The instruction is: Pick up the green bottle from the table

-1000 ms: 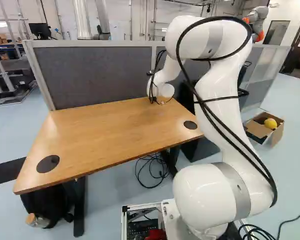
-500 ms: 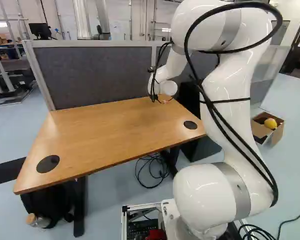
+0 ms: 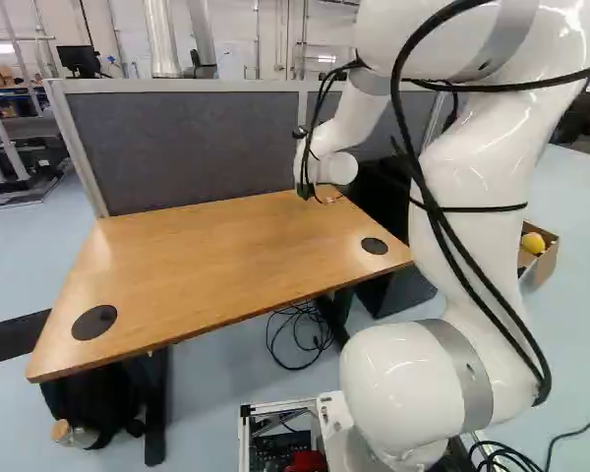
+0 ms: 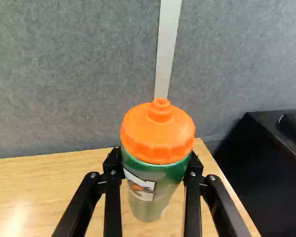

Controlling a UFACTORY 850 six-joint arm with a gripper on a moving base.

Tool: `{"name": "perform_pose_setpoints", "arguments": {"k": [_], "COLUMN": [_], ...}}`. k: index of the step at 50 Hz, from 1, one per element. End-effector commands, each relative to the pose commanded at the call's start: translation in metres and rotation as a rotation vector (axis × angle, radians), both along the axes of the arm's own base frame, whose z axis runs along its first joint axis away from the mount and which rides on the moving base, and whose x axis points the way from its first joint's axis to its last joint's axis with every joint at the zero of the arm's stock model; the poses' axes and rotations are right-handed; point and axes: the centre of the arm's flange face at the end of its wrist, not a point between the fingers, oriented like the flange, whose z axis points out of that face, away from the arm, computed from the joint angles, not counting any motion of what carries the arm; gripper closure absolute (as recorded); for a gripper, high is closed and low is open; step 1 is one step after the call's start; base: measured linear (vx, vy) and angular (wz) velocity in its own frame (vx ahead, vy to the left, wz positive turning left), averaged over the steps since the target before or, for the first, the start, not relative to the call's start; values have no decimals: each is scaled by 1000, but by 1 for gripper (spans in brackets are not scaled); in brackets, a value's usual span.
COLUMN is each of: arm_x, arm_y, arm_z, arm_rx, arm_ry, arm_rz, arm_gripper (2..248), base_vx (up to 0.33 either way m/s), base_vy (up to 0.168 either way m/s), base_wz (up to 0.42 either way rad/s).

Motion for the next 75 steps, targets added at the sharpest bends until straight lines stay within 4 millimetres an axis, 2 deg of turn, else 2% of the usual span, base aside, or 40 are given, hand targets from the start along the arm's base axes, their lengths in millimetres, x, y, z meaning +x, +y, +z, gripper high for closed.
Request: {"name": "perform_pose_setpoints", "arguments": {"k": [42, 51, 75], "arm_x": [-92, -111, -121], "arm_y": [0, 0, -1], "arm_z": [48, 52, 45], "arm_rx": [0, 0, 3], "arm_ry": [-62, -70, -66], "arm_rz": [1, 1, -2], "arm_gripper": [136, 136, 136], "base_vx": [0, 0, 0], "base_vy": [0, 0, 0], "base_wz": [0, 0, 0]}}
